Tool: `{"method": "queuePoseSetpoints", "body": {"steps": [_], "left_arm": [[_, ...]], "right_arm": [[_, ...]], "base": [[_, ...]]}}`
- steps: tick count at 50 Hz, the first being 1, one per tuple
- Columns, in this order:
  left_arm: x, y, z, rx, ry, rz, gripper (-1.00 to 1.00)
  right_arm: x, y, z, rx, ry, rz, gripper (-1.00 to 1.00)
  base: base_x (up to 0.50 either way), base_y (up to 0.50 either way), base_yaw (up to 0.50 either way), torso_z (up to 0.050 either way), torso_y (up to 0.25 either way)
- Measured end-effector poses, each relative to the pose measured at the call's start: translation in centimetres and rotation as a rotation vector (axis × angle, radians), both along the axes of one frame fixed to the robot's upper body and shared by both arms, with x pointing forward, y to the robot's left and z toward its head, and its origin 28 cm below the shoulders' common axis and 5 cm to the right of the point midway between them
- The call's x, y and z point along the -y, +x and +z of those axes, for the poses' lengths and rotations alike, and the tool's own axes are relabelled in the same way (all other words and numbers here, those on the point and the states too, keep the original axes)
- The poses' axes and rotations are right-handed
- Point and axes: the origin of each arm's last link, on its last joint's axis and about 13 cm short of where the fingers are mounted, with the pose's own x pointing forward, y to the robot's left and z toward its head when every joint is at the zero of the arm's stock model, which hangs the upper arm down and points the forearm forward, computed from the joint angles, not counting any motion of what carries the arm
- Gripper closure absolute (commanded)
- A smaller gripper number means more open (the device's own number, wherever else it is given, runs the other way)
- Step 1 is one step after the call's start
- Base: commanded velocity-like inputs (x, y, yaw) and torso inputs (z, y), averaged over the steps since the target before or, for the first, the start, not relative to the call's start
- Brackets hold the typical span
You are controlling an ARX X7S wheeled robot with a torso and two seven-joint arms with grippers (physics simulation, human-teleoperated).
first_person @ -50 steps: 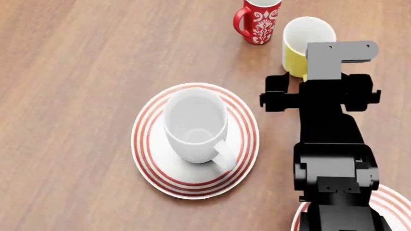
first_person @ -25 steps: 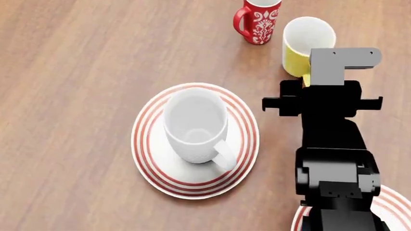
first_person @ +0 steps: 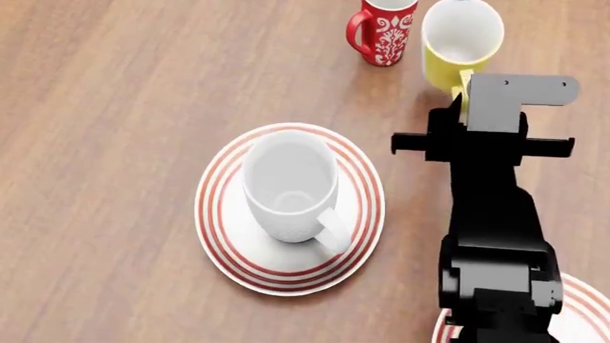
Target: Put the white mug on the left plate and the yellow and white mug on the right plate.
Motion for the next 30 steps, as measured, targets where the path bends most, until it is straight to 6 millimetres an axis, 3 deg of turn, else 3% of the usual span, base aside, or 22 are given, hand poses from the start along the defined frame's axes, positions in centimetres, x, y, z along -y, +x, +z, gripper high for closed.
{"method": "queuePoseSetpoints", "body": {"steps": [30], "left_arm": [[0.0,0.1,-0.1,-0.006,0.0,0.006,-1.0]], "right_arm": [[0.5,-2.1,-1.5,0.115,0.017,0.018,1.0]], "base": [[0.0,0.0,0.0,0.0,0.0]]}}
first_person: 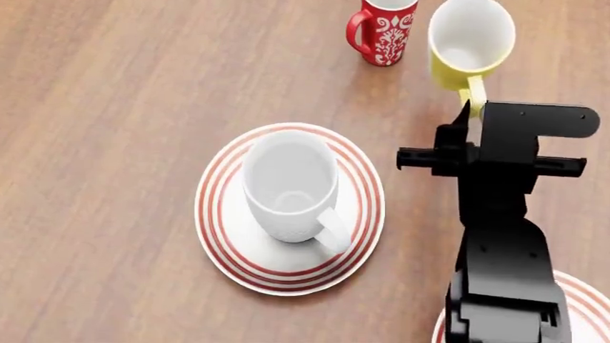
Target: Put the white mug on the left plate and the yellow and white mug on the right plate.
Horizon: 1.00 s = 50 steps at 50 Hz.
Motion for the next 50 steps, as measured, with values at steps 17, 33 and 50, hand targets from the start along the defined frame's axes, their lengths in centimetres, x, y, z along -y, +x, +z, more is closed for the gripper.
{"method": "queuePoseSetpoints", "body": {"steps": [17,33,50], "left_arm": [[0.0,-0.2,0.0,0.004,-0.005,0.004,-1.0],[-0.1,-0.2,0.2,0.008,-0.007,0.006,-1.0],[-0.1,-0.2,0.2,0.007,-0.006,0.008,-1.0]], "right_arm": [[1.6,-3.1,-2.8,-0.104,0.059,0.023,1.0],[2.0,-6.8,-1.8,-0.067,0.002,0.015,1.0],[3.1,-11.8,-2.2,-0.035,-0.014,0.003,1.0]], "base": [[0.0,0.0,0.0,0.0,0.0],[0.0,0.0,0.0,0.0,0.001],[0.0,0.0,0.0,0.0,0.0]]}}
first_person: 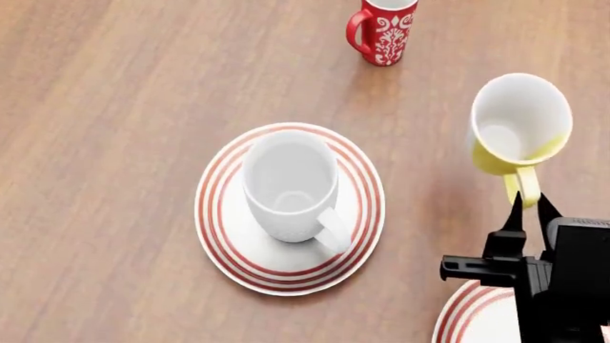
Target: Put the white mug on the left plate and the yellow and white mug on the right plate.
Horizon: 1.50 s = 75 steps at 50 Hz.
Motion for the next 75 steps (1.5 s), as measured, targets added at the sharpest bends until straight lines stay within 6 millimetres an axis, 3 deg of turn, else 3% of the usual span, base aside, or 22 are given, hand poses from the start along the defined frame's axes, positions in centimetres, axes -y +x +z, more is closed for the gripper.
{"method": "queuePoseSetpoints", "body": {"steps": [28,48,60,75], "left_arm": [[0.0,0.1,0.0,-0.003,0.004,0.003,-1.0],[0.0,0.2,0.1,-0.005,0.003,0.004,-1.0],[-0.1,0.2,0.1,-0.003,0.002,0.007,-1.0],[-0.1,0.2,0.1,-0.003,0.001,0.009,-1.0]], "right_arm": [[1.5,-9.5,-2.0,0.0,-0.055,-0.005,1.0],[2.3,-15.7,-4.4,-0.029,-0.086,-0.005,1.0],[2.7,-17.9,-5.7,-0.053,-0.082,-0.005,1.0],[2.9,-18.5,-7.4,-0.09,-0.064,0.009,1.0]], "base": [[0.0,0.0,0.0,0.0,0.0],[0.0,0.0,0.0,0.0,0.0],[0.0,0.0,0.0,0.0,0.0],[0.0,0.0,0.0,0.0,0.001]]}}
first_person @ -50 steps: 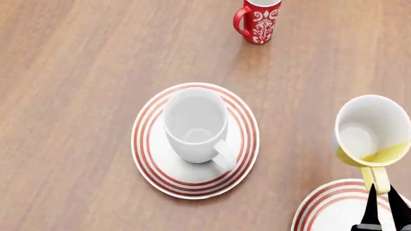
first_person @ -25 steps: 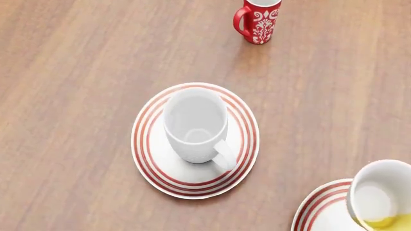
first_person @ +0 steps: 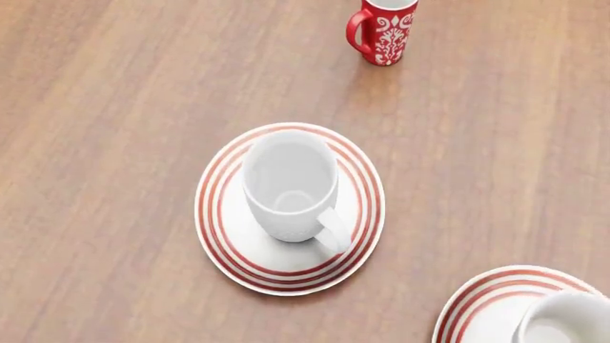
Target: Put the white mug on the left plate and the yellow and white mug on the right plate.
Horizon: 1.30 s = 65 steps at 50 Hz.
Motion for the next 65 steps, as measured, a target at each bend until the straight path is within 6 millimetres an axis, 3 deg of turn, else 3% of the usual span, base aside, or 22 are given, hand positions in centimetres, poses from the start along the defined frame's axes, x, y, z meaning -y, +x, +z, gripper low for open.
{"method": "queuePoseSetpoints", "body": {"steps": [31,32,50,65], "left_arm": [[0.0,0.0,0.1,-0.001,-0.002,0.0,-1.0],[0.0,0.0,0.1,-0.001,-0.002,0.0,-1.0],[0.0,-0.1,0.0,-0.001,-0.002,0.002,-1.0],[0.1,0.0,0.0,-0.002,0.0,-0.004,-1.0]], "right_arm": [[0.0,0.4,-2.2,-0.062,0.023,0.017,1.0],[0.0,0.5,-2.2,-0.062,0.024,0.016,-1.0],[0.1,-0.6,-1.1,0.046,0.018,-0.004,-1.0],[-0.2,-0.9,1.7,0.211,0.011,0.047,-1.0]], "base": [[0.0,0.0,0.0,0.0,0.0],[0.0,0.0,0.0,0.0,0.0],[0.0,0.0,0.0,0.0,0.0],[0.0,0.0,0.0,0.0,0.0]]}}
